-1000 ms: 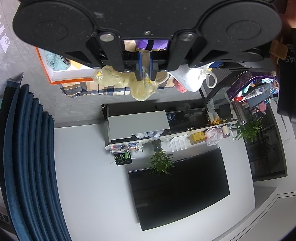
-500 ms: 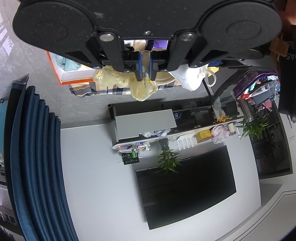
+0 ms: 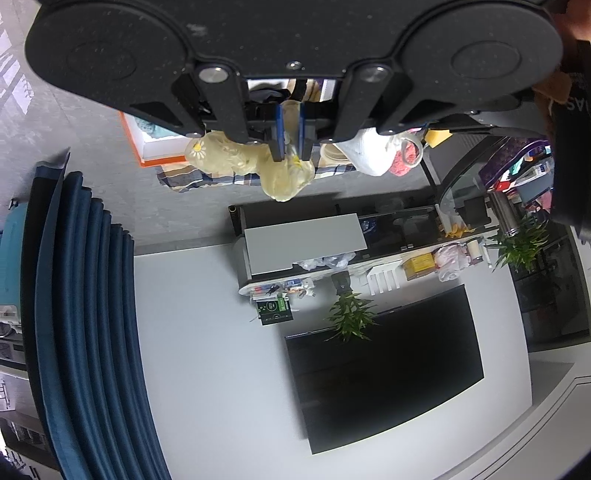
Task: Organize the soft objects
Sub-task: 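Carry the white mask and clear plastic bag over the white box, then open both tools to drop the mask and plastic bag into the box, then move both tools back over the blanket toward the sponge and tissue pack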
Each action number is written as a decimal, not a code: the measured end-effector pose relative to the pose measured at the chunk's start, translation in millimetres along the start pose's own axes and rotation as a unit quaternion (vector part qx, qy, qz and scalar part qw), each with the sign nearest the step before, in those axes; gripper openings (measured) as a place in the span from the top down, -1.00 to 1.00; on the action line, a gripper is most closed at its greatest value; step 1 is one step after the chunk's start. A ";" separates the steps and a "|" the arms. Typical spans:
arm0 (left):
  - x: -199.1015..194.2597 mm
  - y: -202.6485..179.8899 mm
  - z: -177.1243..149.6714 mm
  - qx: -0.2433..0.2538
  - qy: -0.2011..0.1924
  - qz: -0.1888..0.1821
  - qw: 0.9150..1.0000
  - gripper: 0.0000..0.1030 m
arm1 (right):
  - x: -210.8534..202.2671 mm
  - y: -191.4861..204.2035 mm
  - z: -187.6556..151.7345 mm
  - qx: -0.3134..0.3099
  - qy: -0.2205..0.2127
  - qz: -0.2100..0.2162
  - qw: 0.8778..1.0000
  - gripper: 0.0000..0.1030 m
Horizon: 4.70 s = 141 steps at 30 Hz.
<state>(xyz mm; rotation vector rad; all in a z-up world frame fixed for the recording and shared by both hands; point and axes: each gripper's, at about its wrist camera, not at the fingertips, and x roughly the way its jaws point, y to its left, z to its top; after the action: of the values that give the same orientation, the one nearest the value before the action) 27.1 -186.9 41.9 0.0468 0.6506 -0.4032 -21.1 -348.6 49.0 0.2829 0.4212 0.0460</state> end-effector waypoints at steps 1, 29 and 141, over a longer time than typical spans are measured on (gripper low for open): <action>1.0 -0.5 0.3 0.001 0.001 -0.001 1.000 0.14 | -0.3 -1.6 0.1 0.001 0.000 -0.002 1.000 0.81; 36.4 -15.7 4.6 0.003 0.032 -0.033 0.999 0.13 | 12.0 -36.5 0.1 0.022 0.004 -0.042 0.999 0.81; -15.4 106.8 7.5 -0.082 0.025 0.102 0.991 -0.56 | 80.6 82.2 0.2 -0.057 0.075 0.043 0.995 -0.18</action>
<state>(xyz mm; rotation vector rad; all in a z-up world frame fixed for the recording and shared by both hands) 60.9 -84.4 48.3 -0.0323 0.7193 -0.1514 53.6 -261.5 40.3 0.1847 0.5524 0.1764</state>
